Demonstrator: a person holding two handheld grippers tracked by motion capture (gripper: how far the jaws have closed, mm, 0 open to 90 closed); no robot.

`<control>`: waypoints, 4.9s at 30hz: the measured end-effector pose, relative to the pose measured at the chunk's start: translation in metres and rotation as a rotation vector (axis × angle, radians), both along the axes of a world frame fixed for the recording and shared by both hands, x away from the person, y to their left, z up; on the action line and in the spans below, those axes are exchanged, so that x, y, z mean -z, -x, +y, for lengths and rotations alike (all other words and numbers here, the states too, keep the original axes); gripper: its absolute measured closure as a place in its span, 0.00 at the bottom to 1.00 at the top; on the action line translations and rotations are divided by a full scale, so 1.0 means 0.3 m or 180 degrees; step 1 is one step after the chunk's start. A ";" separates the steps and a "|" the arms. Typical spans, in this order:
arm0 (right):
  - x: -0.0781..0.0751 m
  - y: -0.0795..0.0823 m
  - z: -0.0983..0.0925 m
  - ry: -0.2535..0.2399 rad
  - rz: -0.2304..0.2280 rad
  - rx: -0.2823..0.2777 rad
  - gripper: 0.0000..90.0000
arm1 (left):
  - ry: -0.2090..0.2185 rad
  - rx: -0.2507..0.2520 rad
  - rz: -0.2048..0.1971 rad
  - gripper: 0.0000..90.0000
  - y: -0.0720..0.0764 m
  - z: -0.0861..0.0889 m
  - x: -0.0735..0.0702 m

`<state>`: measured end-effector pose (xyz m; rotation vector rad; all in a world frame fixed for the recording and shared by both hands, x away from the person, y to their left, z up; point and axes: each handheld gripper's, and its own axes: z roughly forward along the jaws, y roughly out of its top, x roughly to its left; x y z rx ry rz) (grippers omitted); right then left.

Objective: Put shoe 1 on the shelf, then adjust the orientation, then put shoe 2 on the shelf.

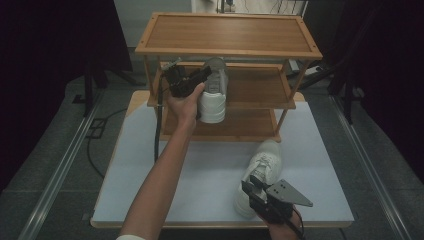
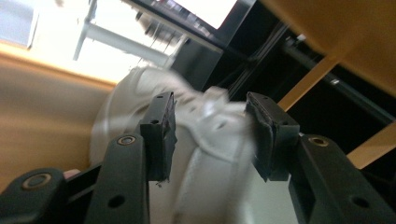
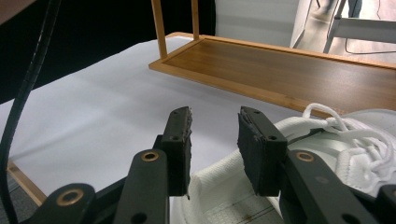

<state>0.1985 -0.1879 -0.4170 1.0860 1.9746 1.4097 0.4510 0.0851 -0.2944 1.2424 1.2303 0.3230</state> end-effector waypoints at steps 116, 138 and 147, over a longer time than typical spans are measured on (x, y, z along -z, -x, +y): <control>-0.065 -0.046 -0.238 0.0363 0.0267 0.0176 0.57 | -0.0523 0.0752 0.0766 0.39 0.555 0.382 0.544; 0.030 -0.106 -0.269 0.0543 0.0636 0.0443 0.55 | -0.0517 0.0760 0.0821 0.39 0.551 0.369 0.551; 0.062 -0.186 -0.222 0.0839 0.0736 0.0604 0.60 | -0.0520 0.0758 0.0825 0.39 0.553 0.369 0.553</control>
